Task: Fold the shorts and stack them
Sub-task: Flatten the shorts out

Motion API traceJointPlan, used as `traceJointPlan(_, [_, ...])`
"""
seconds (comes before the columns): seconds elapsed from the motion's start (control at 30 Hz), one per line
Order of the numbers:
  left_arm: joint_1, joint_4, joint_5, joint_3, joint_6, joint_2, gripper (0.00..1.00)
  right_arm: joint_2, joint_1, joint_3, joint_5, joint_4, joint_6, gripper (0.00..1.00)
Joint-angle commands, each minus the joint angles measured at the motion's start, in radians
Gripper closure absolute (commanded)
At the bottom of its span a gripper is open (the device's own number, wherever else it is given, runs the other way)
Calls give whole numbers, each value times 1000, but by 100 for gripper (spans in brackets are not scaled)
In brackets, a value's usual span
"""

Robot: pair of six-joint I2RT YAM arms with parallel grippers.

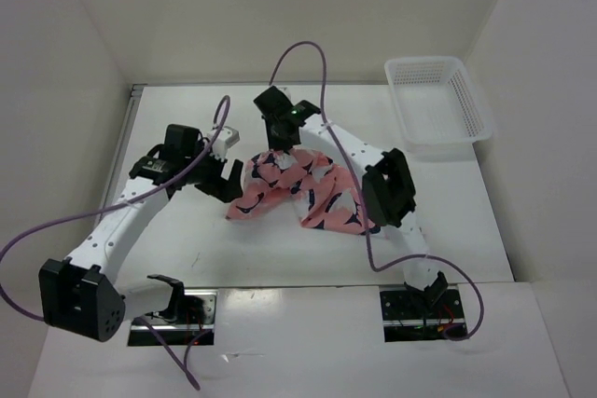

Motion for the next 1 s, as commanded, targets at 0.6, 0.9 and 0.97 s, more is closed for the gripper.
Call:
traceJointPlan(0.6, [-106, 176, 215, -3, 193, 135, 1, -500, 0, -269, 140, 210, 85, 100])
traceJointPlan(0.9, [-332, 408, -220, -81, 119, 242, 1, -543, 0, -321, 149, 243, 153, 100])
traceJointPlan(0.97, [-374, 457, -401, -101, 67, 273, 1, -543, 0, -321, 149, 253, 162, 100])
